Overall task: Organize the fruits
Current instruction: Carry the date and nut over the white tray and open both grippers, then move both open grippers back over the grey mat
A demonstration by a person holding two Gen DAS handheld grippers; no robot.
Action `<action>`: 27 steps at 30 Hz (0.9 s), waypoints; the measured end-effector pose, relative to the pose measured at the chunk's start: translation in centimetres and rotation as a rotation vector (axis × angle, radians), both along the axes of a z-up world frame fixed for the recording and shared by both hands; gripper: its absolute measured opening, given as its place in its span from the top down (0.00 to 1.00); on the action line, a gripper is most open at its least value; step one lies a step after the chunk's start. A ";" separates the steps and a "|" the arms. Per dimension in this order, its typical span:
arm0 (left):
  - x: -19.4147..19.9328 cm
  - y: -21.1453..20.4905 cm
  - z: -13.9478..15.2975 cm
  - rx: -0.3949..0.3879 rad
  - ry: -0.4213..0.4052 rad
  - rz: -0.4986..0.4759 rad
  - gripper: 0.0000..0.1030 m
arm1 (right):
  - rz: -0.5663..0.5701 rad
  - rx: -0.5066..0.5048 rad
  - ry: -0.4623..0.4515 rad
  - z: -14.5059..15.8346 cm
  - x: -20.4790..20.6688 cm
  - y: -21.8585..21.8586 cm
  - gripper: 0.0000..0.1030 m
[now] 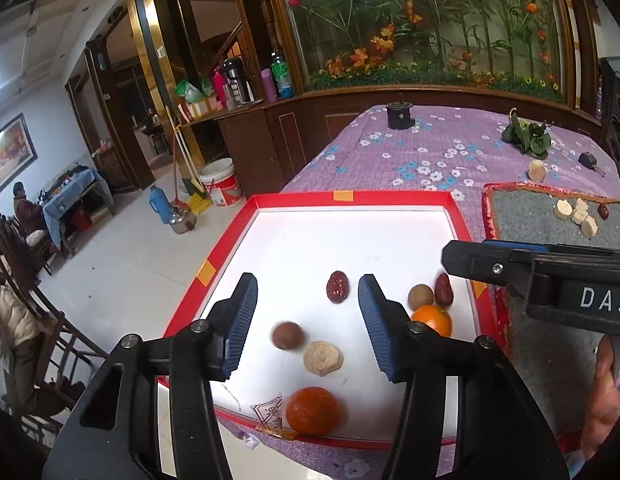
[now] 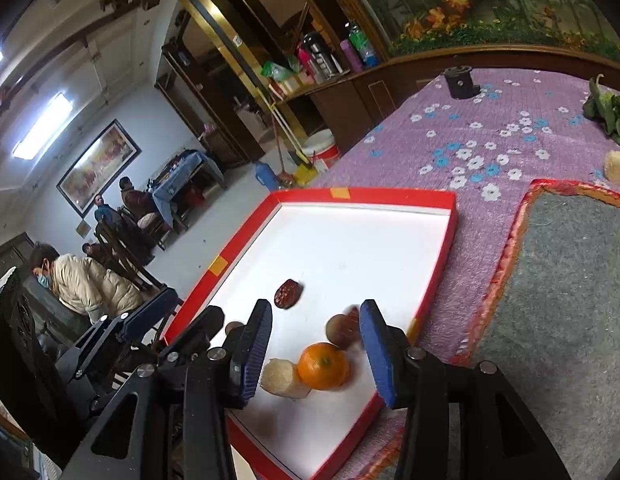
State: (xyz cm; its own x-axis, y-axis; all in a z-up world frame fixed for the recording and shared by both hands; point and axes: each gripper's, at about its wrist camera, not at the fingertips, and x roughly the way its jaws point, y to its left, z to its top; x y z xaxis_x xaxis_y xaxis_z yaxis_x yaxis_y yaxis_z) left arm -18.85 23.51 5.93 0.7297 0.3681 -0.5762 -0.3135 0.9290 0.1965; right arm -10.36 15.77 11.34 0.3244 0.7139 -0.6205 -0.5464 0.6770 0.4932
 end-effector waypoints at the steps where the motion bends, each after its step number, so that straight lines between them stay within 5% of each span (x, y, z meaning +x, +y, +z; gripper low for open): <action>1: 0.0 -0.1 0.1 0.002 -0.001 0.000 0.49 | -0.007 0.002 -0.004 0.1 0.0 -0.4 0.57; 15: 1.0 -4.1 0.8 0.060 0.015 -0.054 0.42 | -0.185 0.055 -0.009 1.4 1.7 -10.2 0.57; 27: 3.2 -10.3 -0.4 -0.028 0.108 -0.252 0.42 | -0.472 0.051 -0.006 1.9 3.6 -24.7 0.56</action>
